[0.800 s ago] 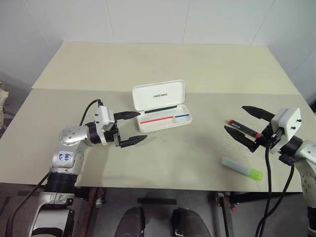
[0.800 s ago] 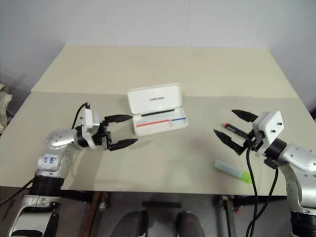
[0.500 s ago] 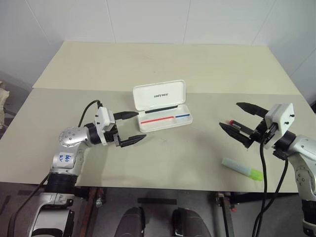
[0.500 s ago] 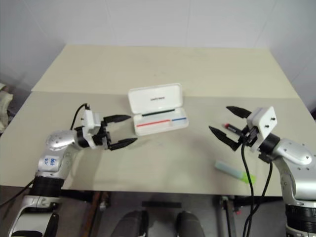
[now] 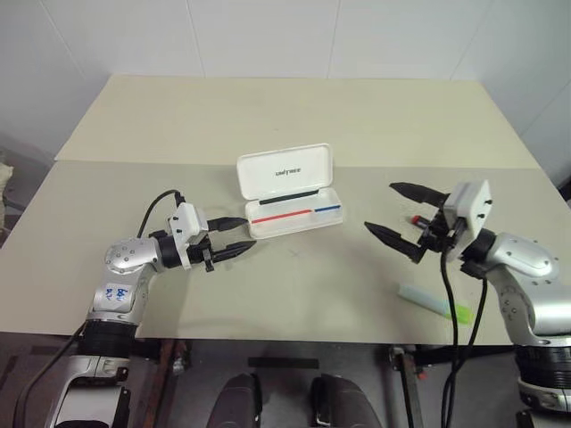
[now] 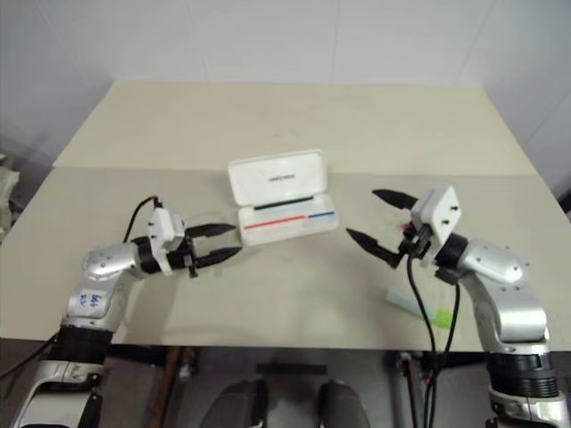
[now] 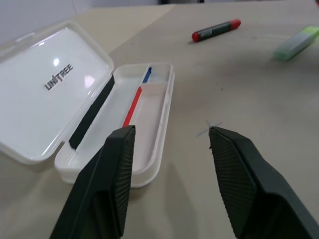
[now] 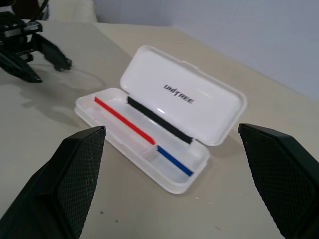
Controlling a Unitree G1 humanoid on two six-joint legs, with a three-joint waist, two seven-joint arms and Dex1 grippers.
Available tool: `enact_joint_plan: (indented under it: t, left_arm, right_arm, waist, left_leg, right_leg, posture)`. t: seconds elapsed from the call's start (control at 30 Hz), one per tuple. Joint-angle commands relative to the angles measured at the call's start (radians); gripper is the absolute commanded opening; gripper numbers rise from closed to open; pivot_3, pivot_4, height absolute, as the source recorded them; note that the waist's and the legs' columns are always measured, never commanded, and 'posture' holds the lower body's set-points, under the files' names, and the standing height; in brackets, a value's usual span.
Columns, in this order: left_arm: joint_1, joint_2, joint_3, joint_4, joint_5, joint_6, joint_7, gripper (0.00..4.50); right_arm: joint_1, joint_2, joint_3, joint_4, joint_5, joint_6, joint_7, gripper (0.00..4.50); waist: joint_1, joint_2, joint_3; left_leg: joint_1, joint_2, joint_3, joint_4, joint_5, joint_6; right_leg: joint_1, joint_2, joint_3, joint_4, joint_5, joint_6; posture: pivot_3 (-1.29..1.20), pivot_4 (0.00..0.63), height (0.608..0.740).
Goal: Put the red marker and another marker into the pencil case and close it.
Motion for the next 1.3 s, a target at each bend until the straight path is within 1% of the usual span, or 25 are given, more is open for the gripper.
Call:
enact_joint_plan:
  t: [0.03,0.27,0.5,0.67,0.93,1.03,1.3]
  left_arm:
    - [-0.046,0.009,-0.013,-0.017,0.026,0.015,0.018,2.46]
    - [-0.185,-0.008,-0.068,0.089,0.071,0.047,0.002,2.46]
    - [-0.261,0.005,-0.146,0.178,0.131,0.082,-0.068,2.46]
    - [-0.287,0.01,-0.181,0.214,0.174,0.081,-0.098,2.46]
    - [-0.329,-0.026,-0.203,0.273,0.223,0.069,-0.076,2.46]
    - [-0.332,-0.026,-0.238,0.276,0.266,0.06,-0.08,2.46]
    - [-0.386,-0.018,-0.288,0.292,0.317,0.168,-0.111,2.46]
  right_arm:
    - [0.007,0.018,0.007,-0.044,0.008,-0.016,-0.012,4.5]
    - [-0.014,0.067,0.068,-0.093,0.01,0.002,-0.027,4.5]
    - [-0.029,0.097,0.091,-0.129,0.012,0.015,-0.054,4.5]
    - [-0.029,0.106,0.095,-0.152,0.019,0.026,-0.064,4.5]
    - [-0.028,0.107,0.096,-0.174,0.03,0.035,-0.069,4.5]
    - [-0.03,0.11,0.096,-0.18,0.031,0.036,-0.074,4.5]
    - [-0.067,0.096,0.079,-0.18,0.049,0.038,-0.07,4.5]
  waist:
    - [0.003,0.0,0.0]
    - [0.002,-0.001,0.001]
    - [-0.005,-0.003,0.002]
    - [-0.006,-0.004,0.002]
    - [-0.006,-0.004,0.002]
    - [-0.006,-0.004,0.002]
    - [-0.018,-0.004,0.002]
  left_leg:
    - [0.0,0.0,0.0,0.0,0.0,0.0]
    - [-0.001,0.0,0.004,0.001,0.001,0.0]
    - [-0.001,0.0,0.01,0.0,0.002,-0.002]
    - [-0.001,0.0,0.01,0.001,0.002,-0.002]
    - [-0.001,0.0,0.01,0.001,0.001,0.0]
    - [-0.001,0.0,0.01,0.001,0.001,0.0]
    - [-0.001,0.0,0.01,0.002,0.001,0.0]
  right_leg:
    - [0.0,0.0,0.0,0.0,0.0,0.0]
    - [-0.004,0.0,0.004,0.003,0.0,0.001]
    - [-0.006,0.001,0.003,0.003,0.001,0.001]
    - [-0.007,0.001,0.004,0.003,0.001,0.001]
    - [-0.007,0.001,0.006,0.003,0.001,0.001]
    - [-0.007,0.001,0.006,0.003,0.001,0.001]
    - [-0.007,0.001,0.005,0.005,0.001,0.001]
  posture:
    - [0.0,0.15,0.74]
    - [0.0,0.15,0.74]
    - [0.0,0.15,0.74]
    - [0.0,0.15,0.74]
    - [0.0,0.15,0.74]
    - [0.0,0.15,0.74]
    - [0.0,0.15,0.74]
